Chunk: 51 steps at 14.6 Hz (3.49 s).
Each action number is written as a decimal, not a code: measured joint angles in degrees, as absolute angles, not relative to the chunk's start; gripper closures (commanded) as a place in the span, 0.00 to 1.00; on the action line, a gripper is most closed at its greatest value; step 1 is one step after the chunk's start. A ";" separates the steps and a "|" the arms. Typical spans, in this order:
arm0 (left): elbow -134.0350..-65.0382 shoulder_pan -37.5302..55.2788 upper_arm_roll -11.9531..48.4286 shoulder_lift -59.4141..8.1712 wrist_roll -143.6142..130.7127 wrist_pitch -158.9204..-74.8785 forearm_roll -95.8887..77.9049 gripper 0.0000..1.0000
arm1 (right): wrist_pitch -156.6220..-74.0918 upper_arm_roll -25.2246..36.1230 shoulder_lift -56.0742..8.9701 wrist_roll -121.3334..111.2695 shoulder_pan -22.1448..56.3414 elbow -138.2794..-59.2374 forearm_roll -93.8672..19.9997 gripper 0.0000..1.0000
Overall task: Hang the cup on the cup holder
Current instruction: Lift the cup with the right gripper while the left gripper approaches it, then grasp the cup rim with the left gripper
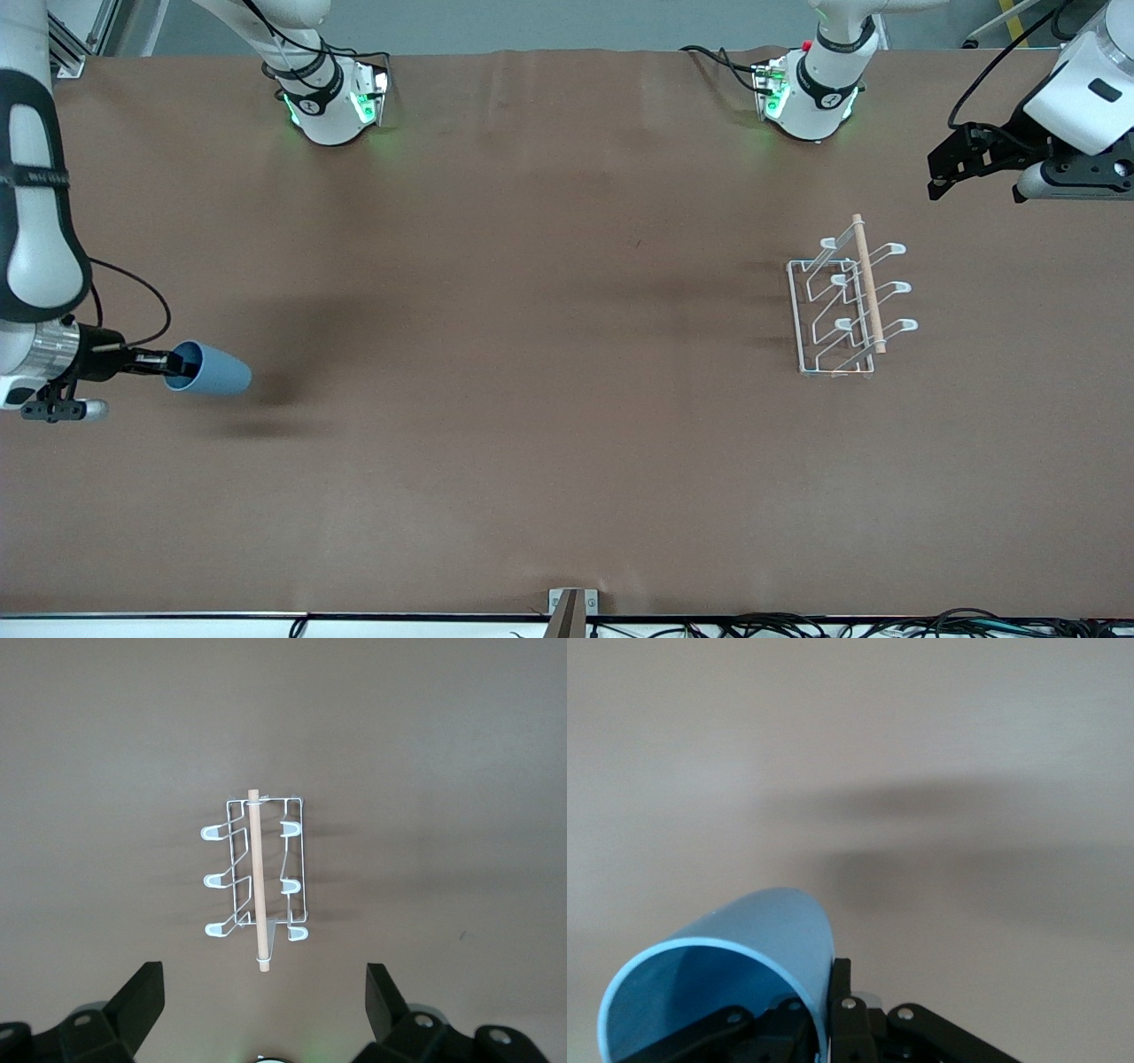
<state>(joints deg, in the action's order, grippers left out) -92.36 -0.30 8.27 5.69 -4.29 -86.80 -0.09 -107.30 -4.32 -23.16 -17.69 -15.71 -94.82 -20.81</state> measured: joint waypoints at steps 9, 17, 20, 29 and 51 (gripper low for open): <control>-84.97 5.52 14.30 -0.73 -3.66 -87.54 -0.42 0.00 | -94.96 -9.23 -19.36 -14.07 -7.35 -95.43 -54.72 1.00; -80.72 20.71 17.57 -5.47 -3.73 -97.57 -0.51 0.00 | -95.05 -9.42 -20.07 -13.65 3.17 -95.96 -71.60 1.00; -80.46 25.99 17.65 -5.83 -3.76 -100.29 -0.50 0.00 | -95.23 -9.40 -20.34 -13.64 5.59 -95.99 -75.19 1.00; -80.36 32.68 18.05 -11.12 -5.60 -119.07 -0.50 0.00 | -95.34 -9.34 -20.44 -12.29 6.78 -96.00 -77.69 1.00; -72.22 33.06 17.99 -26.00 12.55 -126.36 1.50 0.64 | -95.36 -9.26 -20.49 -11.80 7.01 -95.99 -77.83 0.00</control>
<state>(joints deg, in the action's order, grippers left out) -72.22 33.06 17.99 -26.00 12.55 -126.36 1.50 -95.36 -9.26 -20.49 -11.80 7.01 -95.99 -77.83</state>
